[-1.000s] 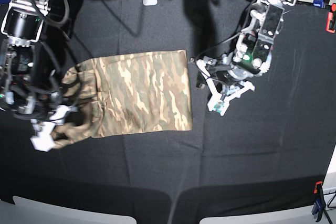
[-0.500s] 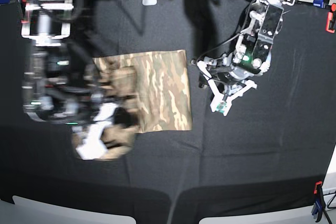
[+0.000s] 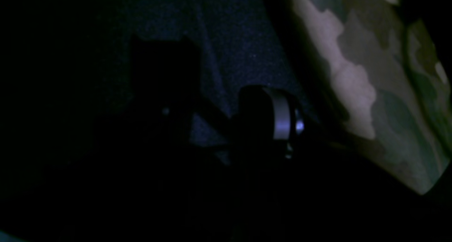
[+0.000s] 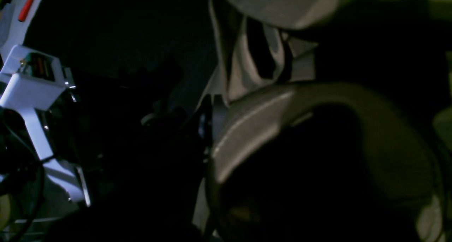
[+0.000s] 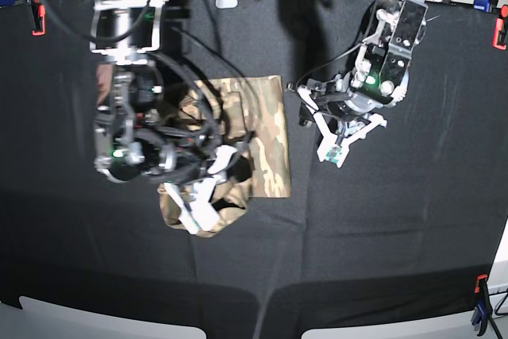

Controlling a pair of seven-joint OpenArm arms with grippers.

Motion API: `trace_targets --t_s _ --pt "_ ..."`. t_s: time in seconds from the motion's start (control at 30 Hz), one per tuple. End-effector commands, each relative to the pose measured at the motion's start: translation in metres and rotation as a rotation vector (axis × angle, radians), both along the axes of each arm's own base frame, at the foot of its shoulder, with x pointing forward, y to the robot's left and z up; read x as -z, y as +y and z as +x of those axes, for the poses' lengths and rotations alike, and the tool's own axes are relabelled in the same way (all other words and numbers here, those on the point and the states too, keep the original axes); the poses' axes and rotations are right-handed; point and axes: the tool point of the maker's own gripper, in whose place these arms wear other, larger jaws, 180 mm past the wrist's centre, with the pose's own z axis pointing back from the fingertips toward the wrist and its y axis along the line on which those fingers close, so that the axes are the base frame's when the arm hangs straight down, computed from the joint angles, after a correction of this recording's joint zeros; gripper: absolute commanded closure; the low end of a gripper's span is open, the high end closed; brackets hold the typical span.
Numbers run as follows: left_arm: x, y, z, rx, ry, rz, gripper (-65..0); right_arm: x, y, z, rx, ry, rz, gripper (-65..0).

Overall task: Layout the t-shirt on the table in an organized manner, then fold the t-shirt properly
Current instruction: 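Fold the collar end with the right gripper over onto the folded half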

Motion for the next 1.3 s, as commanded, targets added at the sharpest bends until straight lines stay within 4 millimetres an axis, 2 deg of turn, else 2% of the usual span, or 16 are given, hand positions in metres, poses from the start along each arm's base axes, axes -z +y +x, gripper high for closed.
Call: trace_targets --t_s 0.0,0.2,0.27,0.33,0.43,0.57,0.73,0.93,1.13,1.27 --pt "-0.010 0.000 0.008 -0.003 -0.032 -0.004 -28.4 -0.022 0.007 0.012 -0.002 -0.064 0.050 0.0" --pt "-0.010 0.000 0.008 -0.003 -0.032 -0.004 -28.4 -0.022 0.017 0.008 -0.011 -0.056 0.067 0.0" --pt "-0.010 0.000 0.008 -0.002 -0.033 -0.004 -28.4 -0.017 0.017 0.006 -0.015 -0.050 0.051 -9.1" --pt "-0.010 0.000 0.008 0.000 -0.033 -0.003 -28.4 -0.016 0.017 0.006 -0.015 -0.048 0.043 -15.3" --pt "-0.011 0.005 0.012 0.003 -0.052 0.038 -28.4 -0.020 0.023 0.004 -0.022 -0.046 0.086 -16.4" --pt "-0.010 0.015 0.015 0.008 -0.064 0.121 -28.4 -0.040 0.038 0.001 -0.049 -0.052 0.228 -16.3" --pt "-0.010 0.021 0.017 0.011 -0.079 0.171 -28.4 -0.076 0.056 -0.007 -0.102 -0.067 0.455 -16.3" --pt "-0.011 0.034 0.021 0.016 -0.111 0.267 -28.4 -0.119 0.066 -0.018 -0.187 -0.130 0.683 -16.3" --pt "-0.012 0.052 0.025 0.019 -0.137 0.400 -28.4 -0.140 0.057 -0.003 -0.182 -0.200 0.682 -16.3" --pt "-0.011 0.082 0.022 0.005 -0.108 0.596 -28.4 -0.166 0.030 0.023 -0.113 -0.296 0.679 -16.3"
